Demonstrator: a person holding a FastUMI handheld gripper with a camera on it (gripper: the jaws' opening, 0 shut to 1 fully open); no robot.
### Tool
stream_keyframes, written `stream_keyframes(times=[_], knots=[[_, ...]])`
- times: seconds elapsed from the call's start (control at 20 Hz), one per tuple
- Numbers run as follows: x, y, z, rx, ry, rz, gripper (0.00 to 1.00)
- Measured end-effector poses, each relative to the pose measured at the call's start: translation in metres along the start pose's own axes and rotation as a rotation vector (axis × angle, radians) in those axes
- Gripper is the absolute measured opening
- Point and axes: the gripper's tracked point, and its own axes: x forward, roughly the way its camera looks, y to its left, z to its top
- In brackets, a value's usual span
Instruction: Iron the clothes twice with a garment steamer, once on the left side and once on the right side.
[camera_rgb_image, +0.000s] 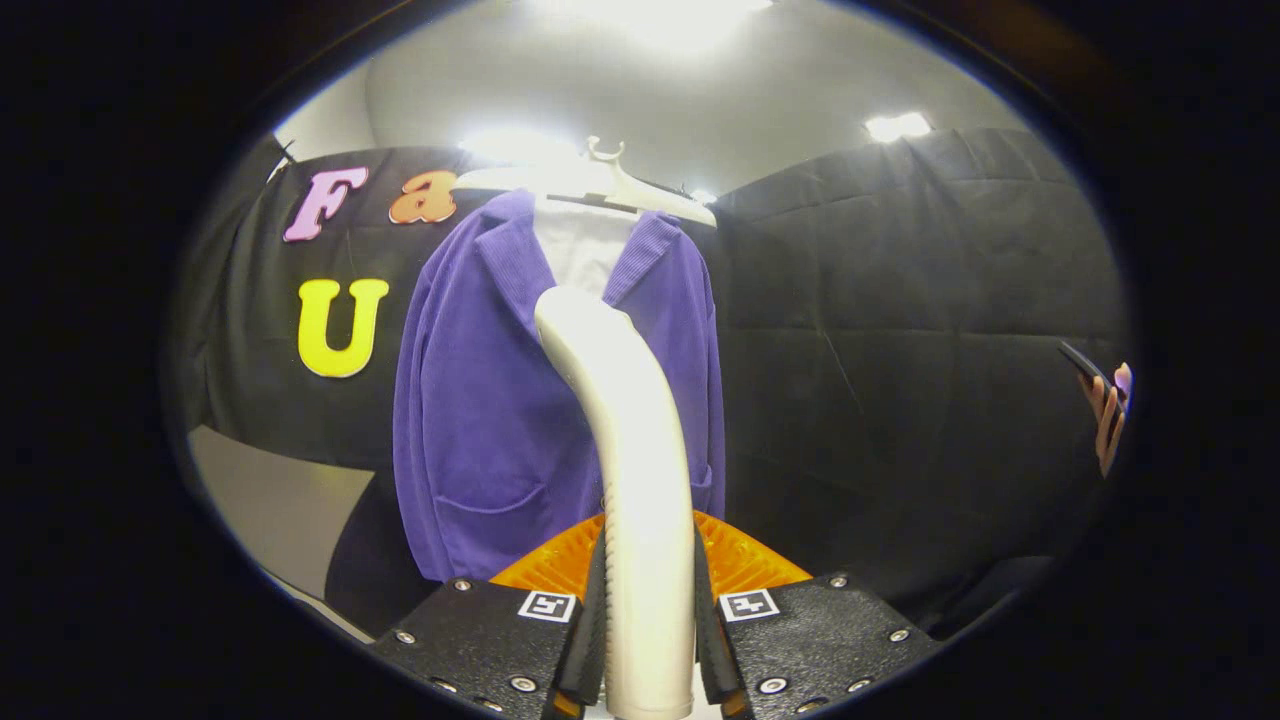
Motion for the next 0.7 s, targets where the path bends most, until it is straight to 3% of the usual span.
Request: stream_keyframes(times=[0.35, 0.7], knots=[[0.022, -0.040, 0.048, 0.021, -0.080, -0.055, 0.38], [0.054, -0.047, 0.092, 0.022, -0.155, -0.054, 0.38]])
